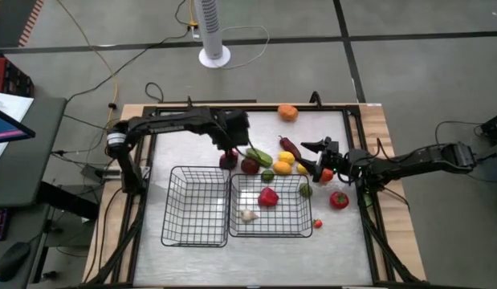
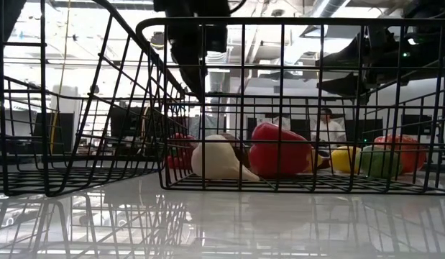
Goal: Sort produce into baskets
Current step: Put the red bell pepper into the right wire basket
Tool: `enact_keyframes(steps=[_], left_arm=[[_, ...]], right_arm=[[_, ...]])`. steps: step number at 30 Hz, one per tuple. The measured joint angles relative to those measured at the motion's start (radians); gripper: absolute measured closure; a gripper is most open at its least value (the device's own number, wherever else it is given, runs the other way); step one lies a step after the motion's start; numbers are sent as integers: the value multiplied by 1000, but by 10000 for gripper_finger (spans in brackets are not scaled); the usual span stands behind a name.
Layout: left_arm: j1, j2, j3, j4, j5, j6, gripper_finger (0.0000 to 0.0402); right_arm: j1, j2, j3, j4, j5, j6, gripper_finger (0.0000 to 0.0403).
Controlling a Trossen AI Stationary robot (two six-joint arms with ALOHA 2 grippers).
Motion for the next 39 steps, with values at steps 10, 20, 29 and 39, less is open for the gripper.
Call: enact_keyframes(steps=[10, 20, 29, 39], left_arm=[[122, 25, -182, 80, 9, -340, 77], [94, 80, -181, 76, 25, -357, 56], [70, 140, -179, 100, -19, -312, 27], [68, 158, -176, 122, -115, -252, 32]], right_arm=[[-1, 0, 0, -1, 0, 4, 23], [-1, 0, 0, -1, 0, 5, 23], [-1, 0, -1, -8, 0, 7, 23], [-1, 0, -1, -8, 0, 6, 23]])
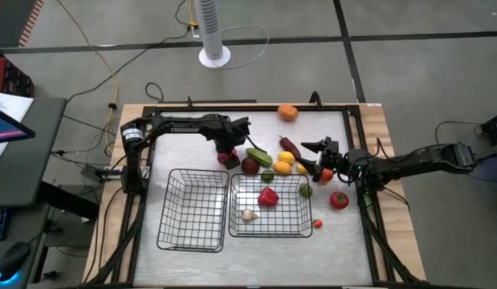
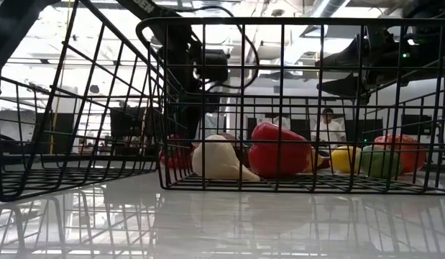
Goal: Sort produce into baskets
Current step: Put the red bell pepper into the right wire basket
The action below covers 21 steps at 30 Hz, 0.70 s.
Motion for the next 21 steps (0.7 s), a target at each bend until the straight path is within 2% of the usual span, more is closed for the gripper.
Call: enact_keyframes(steps=[9, 14, 21], left_arm=[[0, 3, 49, -42, 0, 21, 104], [-1, 2, 178, -137, 3, 49, 106], [-62, -47, 358, -184, 107, 83, 104]], right_arm=[[0, 0, 0, 0, 0, 0, 23], [0, 0, 0, 0, 0, -1, 23], [0, 0, 0, -1, 0, -2, 23]])
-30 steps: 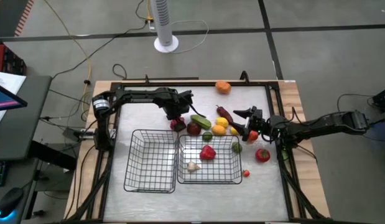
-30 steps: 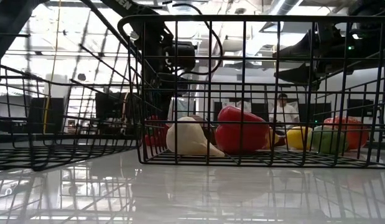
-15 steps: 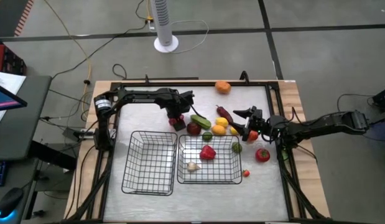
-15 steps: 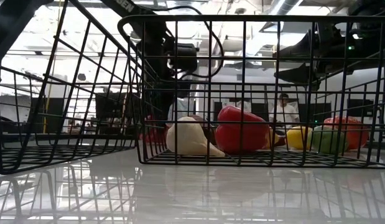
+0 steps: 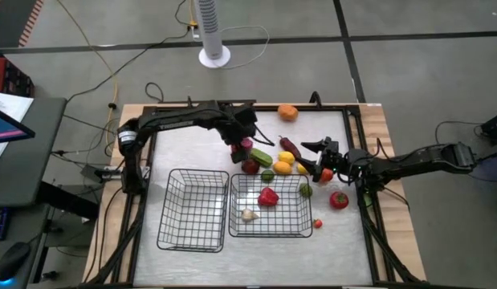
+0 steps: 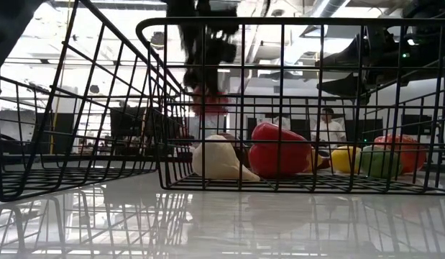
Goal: Sort produce into baskets
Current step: Put the red bell pepper into the right wire basket
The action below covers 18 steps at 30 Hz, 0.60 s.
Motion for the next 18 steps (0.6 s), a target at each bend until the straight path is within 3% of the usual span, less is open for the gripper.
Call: enact_keyframes(steps=[6, 13, 18], left_arm=[[-155, -32, 50, 21, 166, 97, 103], [-342, -13, 26, 63, -59, 128, 57], [-377, 2, 26, 88, -76, 120, 14]], right_arm=[[0, 0, 0, 0, 0, 0, 23], [0, 0, 0, 0, 0, 3, 23], [0, 0, 0, 0, 0, 11, 23]])
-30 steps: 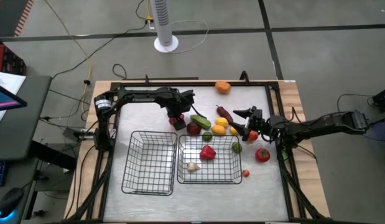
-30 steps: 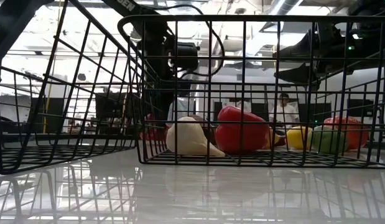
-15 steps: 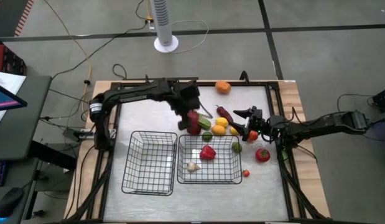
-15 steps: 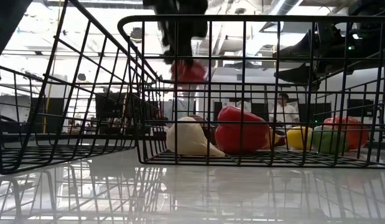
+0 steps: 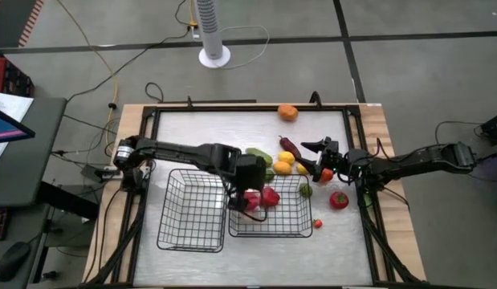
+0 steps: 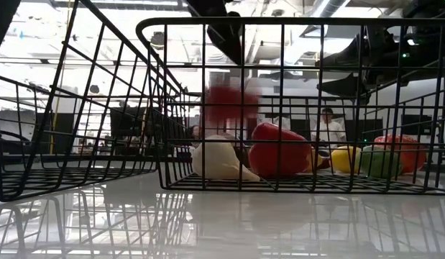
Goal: Sort produce into baskets
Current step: Put the red bell pepper into the right wire basket, then put the apple into the left wire basket
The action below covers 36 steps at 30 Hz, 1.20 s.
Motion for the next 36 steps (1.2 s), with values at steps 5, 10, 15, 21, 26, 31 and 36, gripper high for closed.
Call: enact_keyframes(steps=[5, 10, 15, 21, 26, 31, 36], left_arm=[[37, 0, 0, -3, -78, -1, 6], [133, 0, 0, -35, -78, 29, 12], [257, 0, 0, -45, 50, 56, 13], [362, -1, -87, 23, 158, 101, 13], [395, 0, -209, 112, 181, 165, 13], [425, 0, -288, 189, 274, 179, 15], [439, -1, -334, 245, 340, 182, 30]], right_arm=[[0, 0, 0, 0, 0, 0, 23], [2, 0, 0, -2, 0, 0, 23], [2, 0, 0, -4, 0, 0, 23], [2, 0, 0, -8, 0, -8, 23], [1, 0, 0, -8, 0, -9, 23], [1, 0, 0, -7, 0, -9, 23], [2, 0, 0, -5, 0, -9, 23]])
